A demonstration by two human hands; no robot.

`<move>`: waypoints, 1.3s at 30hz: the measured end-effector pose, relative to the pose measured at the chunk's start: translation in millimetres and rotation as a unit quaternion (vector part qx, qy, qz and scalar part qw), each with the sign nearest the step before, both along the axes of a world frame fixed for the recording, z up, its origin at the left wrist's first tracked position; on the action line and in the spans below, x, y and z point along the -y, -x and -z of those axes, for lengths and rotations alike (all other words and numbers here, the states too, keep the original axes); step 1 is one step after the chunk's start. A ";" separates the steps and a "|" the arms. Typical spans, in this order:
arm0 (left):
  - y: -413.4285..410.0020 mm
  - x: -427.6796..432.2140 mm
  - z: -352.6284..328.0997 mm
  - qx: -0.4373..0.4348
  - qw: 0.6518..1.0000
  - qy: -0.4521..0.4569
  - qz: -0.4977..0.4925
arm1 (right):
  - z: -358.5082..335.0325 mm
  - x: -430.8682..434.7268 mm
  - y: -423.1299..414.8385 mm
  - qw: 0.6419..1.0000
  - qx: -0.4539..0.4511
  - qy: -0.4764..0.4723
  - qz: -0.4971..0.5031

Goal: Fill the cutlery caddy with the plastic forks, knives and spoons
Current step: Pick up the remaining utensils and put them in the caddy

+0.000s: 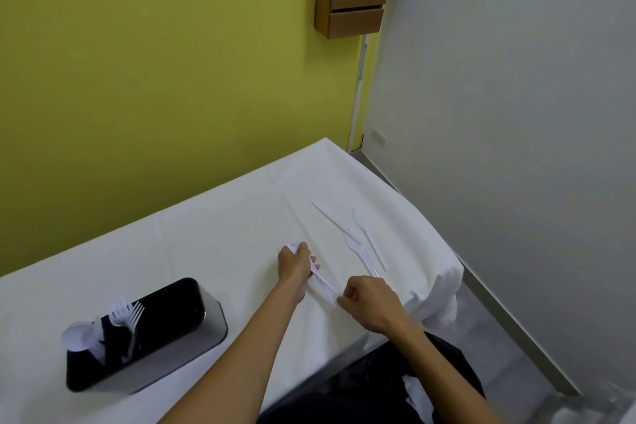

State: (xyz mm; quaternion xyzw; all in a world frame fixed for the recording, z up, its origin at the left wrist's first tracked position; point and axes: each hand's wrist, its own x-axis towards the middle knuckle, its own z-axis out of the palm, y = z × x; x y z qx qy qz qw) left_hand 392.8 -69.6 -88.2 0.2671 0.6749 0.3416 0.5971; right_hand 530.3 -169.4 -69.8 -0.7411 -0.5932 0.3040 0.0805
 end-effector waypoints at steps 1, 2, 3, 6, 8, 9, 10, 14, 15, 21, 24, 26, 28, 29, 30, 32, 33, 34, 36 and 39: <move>0.4 -1.9 -0.2 0.019 1.000 0.001 -0.015 | -1.2 -2.5 -3.1 1.000 -0.012 -0.009 0.012; 0.8 -3.1 -1.6 0.038 0.999 0.003 -0.030 | -2.8 -6.2 -7.0 0.999 -0.018 -0.031 0.038; 1.2 -3.4 -3.1 0.057 0.997 0.006 -0.044 | -4.1 -10.3 -11.1 0.996 -0.014 -0.058 0.074; 2.1 -3.5 -5.2 0.104 0.992 0.015 -0.072 | -7.8 -18.8 -19.8 0.986 0.073 -0.048 0.140; 1.6 -4.2 -3.5 0.101 0.992 0.016 -0.069 | -6.9 -20.5 -18.6 0.985 0.128 0.010 0.119; 0.7 -4.7 -2.6 0.091 0.994 0.015 -0.062 | -5.8 -20.5 -16.9 0.984 0.131 0.026 0.115; -0.9 -5.5 -1.6 0.078 0.995 0.013 -0.056 | -4.9 -20.2 -15.7 0.985 0.124 0.043 0.110; -3.3 -4.0 3.7 0.053 0.998 0.014 0.004 | -3.0 -19.9 -13.1 0.991 0.063 0.076 0.089; -2.7 -3.1 4.8 0.039 0.999 0.020 0.032 | -3.1 -19.7 -11.6 0.993 0.020 0.075 0.092; -3.3 -0.8 3.6 -0.064 0.978 0.042 0.196 | -24.7 -20.6 7.3 0.981 -0.172 0.070 0.062; -0.4 -2.8 1.0 -0.068 0.980 0.020 0.187 | -38.7 -29.7 10.5 0.978 -0.189 0.091 0.014; 9.1 -5.3 -0.7 -0.042 0.988 0.024 0.144 | -37.7 -43.3 4.9 0.977 -0.183 0.106 0.004; 21.8 -6.3 -1.9 -0.015 0.995 0.025 0.095 | -27.9 -63.1 0.5 0.991 -0.114 0.073 0.024; 28.2 -6.6 -2.0 -0.001 0.997 0.025 0.069 | -21.8 -73.0 1.4 0.997 -0.058 0.048 0.030; 34.5 -6.0 -2.5 0.012 0.999 0.026 0.046 | -16.6 -80.8 5.4 0.999 -0.010 0.029 0.032; 42.5 -4.9 -4.1 0.030 0.999 0.028 0.015 | -8.9 -89.2 16.8 0.998 0.046 0.024 0.025; 46.4 -4.7 -4.6 0.038 0.999 0.027 0.004 | -5.8 -91.4 24.0 0.998 0.060 0.025 0.019; 49.3 -5.1 -5.5 0.047 0.998 0.029 -0.004 | -4.3 -92.3 29.3 0.997 0.069 0.026 0.015; 53.7 -7.0 -6.7 0.050 0.998 0.033 -0.001 | -2.7 -91.5 33.2 0.996 0.079 0.030 0.008; 60.3 -10.2 -8.8 0.030 0.999 0.025 -0.007 | -5.6 -89.5 36.1 0.998 0.044 0.049 -0.006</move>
